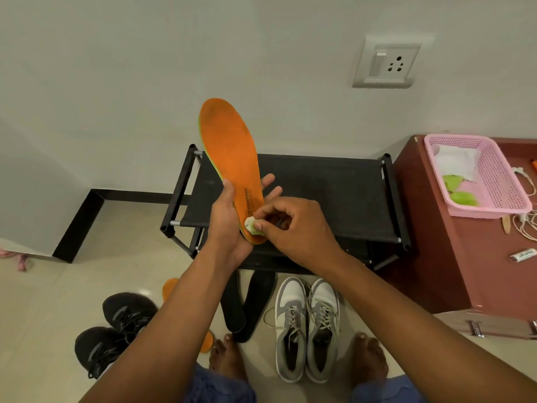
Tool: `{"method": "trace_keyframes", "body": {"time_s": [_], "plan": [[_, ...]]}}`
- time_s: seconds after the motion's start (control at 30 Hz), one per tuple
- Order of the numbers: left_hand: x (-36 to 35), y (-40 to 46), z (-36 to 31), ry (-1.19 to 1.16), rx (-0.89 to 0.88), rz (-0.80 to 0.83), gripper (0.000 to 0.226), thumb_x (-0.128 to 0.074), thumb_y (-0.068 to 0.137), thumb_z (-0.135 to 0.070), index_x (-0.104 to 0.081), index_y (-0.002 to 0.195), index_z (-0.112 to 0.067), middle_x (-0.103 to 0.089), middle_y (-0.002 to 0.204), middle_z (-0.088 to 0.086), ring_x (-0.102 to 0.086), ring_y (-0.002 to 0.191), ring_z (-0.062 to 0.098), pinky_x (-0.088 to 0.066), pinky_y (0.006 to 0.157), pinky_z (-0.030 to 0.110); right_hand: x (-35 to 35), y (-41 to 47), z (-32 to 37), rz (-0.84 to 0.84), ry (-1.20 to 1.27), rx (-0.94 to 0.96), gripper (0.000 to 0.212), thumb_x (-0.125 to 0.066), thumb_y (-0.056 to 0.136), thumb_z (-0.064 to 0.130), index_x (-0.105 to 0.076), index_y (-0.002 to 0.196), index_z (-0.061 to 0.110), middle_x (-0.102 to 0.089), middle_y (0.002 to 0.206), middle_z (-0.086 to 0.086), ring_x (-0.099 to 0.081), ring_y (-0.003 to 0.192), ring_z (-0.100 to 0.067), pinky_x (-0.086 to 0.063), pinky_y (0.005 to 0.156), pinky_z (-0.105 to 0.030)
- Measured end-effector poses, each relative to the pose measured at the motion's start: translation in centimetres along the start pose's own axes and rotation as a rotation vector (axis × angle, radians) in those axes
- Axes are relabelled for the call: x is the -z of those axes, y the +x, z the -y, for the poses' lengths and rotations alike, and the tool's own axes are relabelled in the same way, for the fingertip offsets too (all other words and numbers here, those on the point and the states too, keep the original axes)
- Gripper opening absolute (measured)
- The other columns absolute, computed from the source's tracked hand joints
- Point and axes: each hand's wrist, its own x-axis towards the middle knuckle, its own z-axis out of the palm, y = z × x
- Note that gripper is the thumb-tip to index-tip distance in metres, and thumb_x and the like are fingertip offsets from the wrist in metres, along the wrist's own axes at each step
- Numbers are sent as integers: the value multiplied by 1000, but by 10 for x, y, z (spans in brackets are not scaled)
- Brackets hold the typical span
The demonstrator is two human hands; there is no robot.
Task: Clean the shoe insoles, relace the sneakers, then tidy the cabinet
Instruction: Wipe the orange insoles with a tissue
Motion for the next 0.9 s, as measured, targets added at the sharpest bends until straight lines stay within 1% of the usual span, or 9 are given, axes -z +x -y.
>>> {"method": "trace_keyframes", "body": {"time_s": [0.1,0.27,0.47,0.53,0.67,0.73,0.8,0.83,0.9], "plan": [[0,0,-2,-20,-20,1,63,-14,107,-61,-48,142,-22,-65,140,7,-61,130,29,-47,107,51,2,0,2,39,-39,22,22,-81,88,30,-78,110,24,-74,109,14,-66,94,-2,-46,75,-8],[4,3,1,-7,-19,13,67,-13,106,-63,-41,151,-21,-65,141,6,-61,131,28,-40,114,53,2,-1,2,57,-102,31,27,-80,88,31,-77,115,26,-74,114,12,-66,101,-1,-54,90,-20],[6,4,2,-29,-22,23,68,-12,106,-63,-41,151,-22,-64,141,5,-61,131,28,-42,113,52,-6,-5,3,77,-69,37,17,-82,86,25,-79,103,23,-73,102,11,-65,92,-5,-56,86,-26],[5,2,2,-34,-5,34,68,-11,105,-64,-41,151,-24,-64,142,3,-61,132,27,-41,114,52,-9,-5,3,46,-83,51,14,-82,86,24,-79,98,21,-72,100,9,-65,91,-6,-56,84,-26],[1,-1,7,-31,39,57,66,-13,105,-64,-43,149,-24,-61,146,3,-56,137,28,-36,118,53,-11,-6,1,-70,-174,48,8,-80,88,25,-78,93,19,-71,96,5,-64,90,-7,-53,82,-22],[-3,-5,9,10,79,78,68,-15,106,-64,-51,146,-21,-60,147,5,-54,138,29,-34,120,53,-8,-3,-2,-128,-253,38,8,-78,90,26,-76,91,19,-68,92,4,-61,87,-9,-51,79,-22],[-8,-9,9,72,118,112,71,-18,106,-62,-70,131,-20,-63,142,10,-57,135,31,-39,117,50,-2,0,-5,-199,-335,38,7,-76,91,24,-74,88,17,-65,90,4,-58,84,-10,-45,75,-18],[-11,-11,10,110,129,126,69,-20,107,-61,-75,124,-21,-65,138,12,-60,132,31,-44,113,48,2,1,-6,-239,-369,33,8,-75,91,23,-73,87,17,-64,89,4,-56,83,-10,-41,72,-16],[-15,-14,13,209,138,148,60,-23,108,-57,-69,127,-24,-69,132,11,-65,124,29,-53,103,45,10,4,-9,-316,-422,4,7,-73,92,21,-72,87,17,-61,86,2,-54,81,-13,-35,69,-12]]}}
